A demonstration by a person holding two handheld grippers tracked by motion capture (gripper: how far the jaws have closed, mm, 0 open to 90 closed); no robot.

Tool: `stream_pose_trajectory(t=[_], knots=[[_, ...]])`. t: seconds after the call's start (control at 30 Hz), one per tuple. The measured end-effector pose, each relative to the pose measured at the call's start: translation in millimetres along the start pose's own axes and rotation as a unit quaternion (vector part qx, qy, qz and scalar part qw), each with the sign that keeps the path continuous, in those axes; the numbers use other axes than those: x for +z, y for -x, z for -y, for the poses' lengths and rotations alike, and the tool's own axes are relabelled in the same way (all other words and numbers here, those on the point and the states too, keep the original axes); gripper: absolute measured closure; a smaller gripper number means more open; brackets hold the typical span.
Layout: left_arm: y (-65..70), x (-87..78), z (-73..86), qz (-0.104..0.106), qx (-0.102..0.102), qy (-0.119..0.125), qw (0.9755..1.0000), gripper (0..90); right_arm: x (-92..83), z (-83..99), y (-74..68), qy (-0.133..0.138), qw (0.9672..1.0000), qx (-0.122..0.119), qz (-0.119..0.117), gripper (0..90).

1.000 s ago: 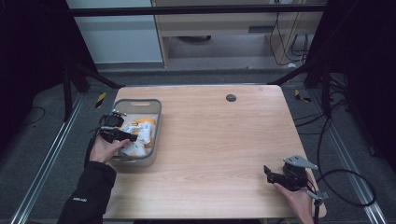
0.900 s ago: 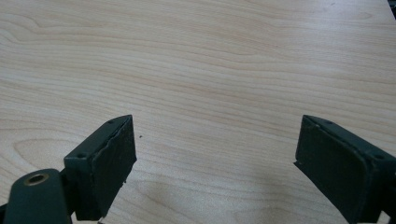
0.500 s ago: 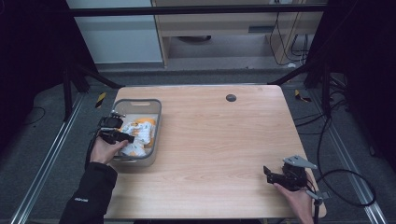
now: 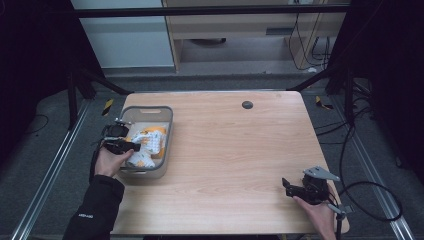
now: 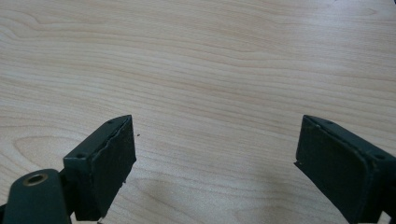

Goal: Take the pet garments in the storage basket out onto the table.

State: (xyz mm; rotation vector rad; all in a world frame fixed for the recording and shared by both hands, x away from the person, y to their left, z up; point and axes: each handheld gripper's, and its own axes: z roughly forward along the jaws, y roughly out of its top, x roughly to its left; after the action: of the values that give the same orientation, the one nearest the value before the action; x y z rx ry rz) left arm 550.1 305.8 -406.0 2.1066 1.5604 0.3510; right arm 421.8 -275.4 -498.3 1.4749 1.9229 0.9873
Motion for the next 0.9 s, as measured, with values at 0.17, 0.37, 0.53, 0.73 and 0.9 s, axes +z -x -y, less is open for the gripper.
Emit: stream_pose_trajectory(t=[0.17,0.37,0.53,0.73,0.9], knots=[[-1.4,-11.6,-0.7,0.001,0.002,0.012,0.9999,74.0,0.0,-0.1,0.1,0.000,1.0000,-0.001,0.000,12.0],[2.4,-31.1,-4.0,0.005,0.010,0.040,0.9992,74.3,0.0,0.0,-0.3,0.000,1.0000,-0.002,0.001,12.0],[5.1,-47.5,-8.0,0.006,0.018,0.058,0.9981,74.4,0.3,0.0,-0.5,0.000,1.0000,-0.002,0.001,12.0],[8.4,-62.6,-11.9,0.006,0.026,0.073,0.9970,74.6,-0.1,0.0,-0.3,0.000,1.0000,-0.003,0.002,11.9],[10.1,-77.7,-13.7,0.007,0.032,0.088,0.9956,74.6,-0.1,0.0,0.0,0.000,1.0000,-0.004,0.003,11.9]])
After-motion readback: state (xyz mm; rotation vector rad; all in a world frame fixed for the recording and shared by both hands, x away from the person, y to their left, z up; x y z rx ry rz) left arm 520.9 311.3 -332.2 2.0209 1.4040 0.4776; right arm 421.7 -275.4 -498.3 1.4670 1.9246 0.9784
